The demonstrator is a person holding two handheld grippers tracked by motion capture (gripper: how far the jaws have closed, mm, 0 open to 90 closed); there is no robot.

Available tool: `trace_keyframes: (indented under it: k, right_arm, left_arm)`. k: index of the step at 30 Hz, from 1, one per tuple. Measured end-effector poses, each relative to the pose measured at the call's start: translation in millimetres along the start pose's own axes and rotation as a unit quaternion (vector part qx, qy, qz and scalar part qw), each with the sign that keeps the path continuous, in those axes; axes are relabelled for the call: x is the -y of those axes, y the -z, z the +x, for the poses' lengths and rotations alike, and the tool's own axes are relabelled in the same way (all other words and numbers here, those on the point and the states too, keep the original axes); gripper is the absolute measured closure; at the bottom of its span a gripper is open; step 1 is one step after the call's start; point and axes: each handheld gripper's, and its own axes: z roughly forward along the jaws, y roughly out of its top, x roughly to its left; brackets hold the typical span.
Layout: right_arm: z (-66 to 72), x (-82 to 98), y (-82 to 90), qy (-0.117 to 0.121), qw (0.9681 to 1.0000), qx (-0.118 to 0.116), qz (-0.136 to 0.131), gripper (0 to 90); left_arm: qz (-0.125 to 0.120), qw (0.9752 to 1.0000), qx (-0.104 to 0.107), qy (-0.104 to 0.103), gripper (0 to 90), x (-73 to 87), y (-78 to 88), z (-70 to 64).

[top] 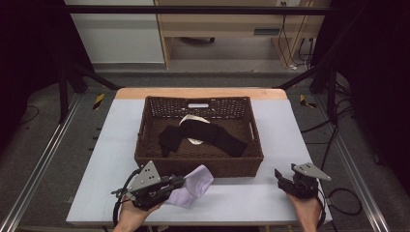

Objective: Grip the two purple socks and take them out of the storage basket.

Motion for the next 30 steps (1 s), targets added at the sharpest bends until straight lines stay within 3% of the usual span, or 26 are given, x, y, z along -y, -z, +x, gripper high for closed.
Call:
trace_keyframes:
  k: [11,15,23,30]
  right_arm:
    - [-0.2,0.5,-1.1,0.001,1.0,0.0,0.002,32.9]
    - [-0.1,0.7,-1.5,0.003,1.0,0.0,0.004,32.8]
    - [-0.3,1.2,-1.7,0.003,1.0,0.0,0.003,31.9]
    - [-0.8,1.5,-0.3,-0.001,1.0,0.0,0.003,31.6]
  left_arm:
    - [0.068,0.9975,-0.011,0.018,86.2,28.3,-34.1,11.1]
    - [0.071,0.997,-0.025,0.018,84.5,31.3,-37.5,12.4]
    - [0.051,0.9964,-0.06,0.03,60.5,30.4,-24.2,19.2]
    - [0.043,0.9947,-0.085,0.038,57.5,36.8,-6.0,27.5]
